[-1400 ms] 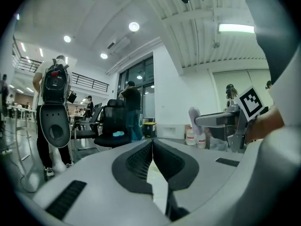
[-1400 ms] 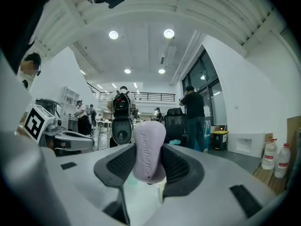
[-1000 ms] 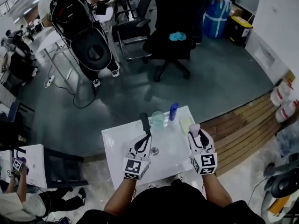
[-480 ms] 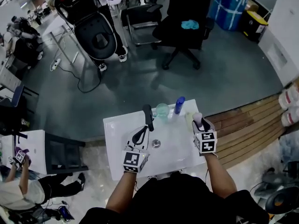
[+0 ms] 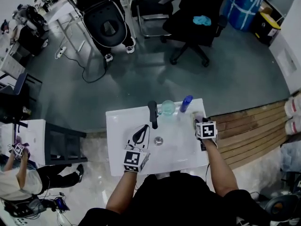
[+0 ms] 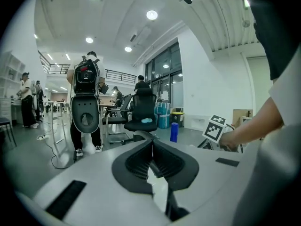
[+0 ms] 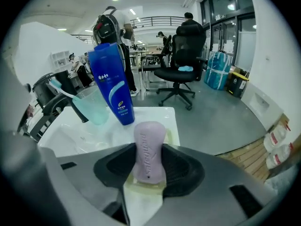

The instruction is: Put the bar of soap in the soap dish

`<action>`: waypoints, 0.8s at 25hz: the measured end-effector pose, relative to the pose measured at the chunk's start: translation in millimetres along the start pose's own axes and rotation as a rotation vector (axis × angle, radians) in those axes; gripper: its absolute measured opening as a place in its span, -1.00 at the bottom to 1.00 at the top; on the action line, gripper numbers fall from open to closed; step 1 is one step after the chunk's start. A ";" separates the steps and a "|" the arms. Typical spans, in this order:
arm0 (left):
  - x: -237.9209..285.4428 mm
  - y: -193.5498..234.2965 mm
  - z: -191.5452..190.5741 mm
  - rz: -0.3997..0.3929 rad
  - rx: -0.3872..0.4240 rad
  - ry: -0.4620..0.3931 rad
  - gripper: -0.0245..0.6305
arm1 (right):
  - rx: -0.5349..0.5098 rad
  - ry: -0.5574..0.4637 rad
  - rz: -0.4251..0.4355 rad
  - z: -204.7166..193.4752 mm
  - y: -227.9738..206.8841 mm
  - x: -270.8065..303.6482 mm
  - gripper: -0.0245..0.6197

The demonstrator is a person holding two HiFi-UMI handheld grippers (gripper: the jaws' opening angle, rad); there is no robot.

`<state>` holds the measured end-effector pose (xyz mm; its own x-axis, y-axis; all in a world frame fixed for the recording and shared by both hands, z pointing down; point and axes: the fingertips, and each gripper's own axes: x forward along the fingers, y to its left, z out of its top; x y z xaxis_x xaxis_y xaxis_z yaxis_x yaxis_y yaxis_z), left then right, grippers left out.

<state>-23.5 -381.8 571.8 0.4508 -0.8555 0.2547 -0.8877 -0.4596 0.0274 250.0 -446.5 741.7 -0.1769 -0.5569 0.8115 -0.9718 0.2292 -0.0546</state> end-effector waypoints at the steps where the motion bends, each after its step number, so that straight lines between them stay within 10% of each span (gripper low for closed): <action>1: -0.4 0.3 -1.3 0.002 -0.001 0.002 -0.86 | 0.008 0.012 0.005 0.3 -0.2 4.3 -0.35; 10: -0.2 3.7 -5.8 0.011 -0.008 0.013 -0.86 | 0.039 0.090 0.036 5.6 -0.6 19.4 -0.31; 20: -1.2 1.1 4.3 -0.010 0.004 -0.004 -0.86 | -0.088 -0.222 0.007 66.0 22.5 -49.4 -0.42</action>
<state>-24.6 -382.2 567.5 0.4600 -0.8519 0.2504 -0.8828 -0.4690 0.0263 226.7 -466.6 661.9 -0.2229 -0.7145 0.6631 -0.9548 0.2971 -0.0008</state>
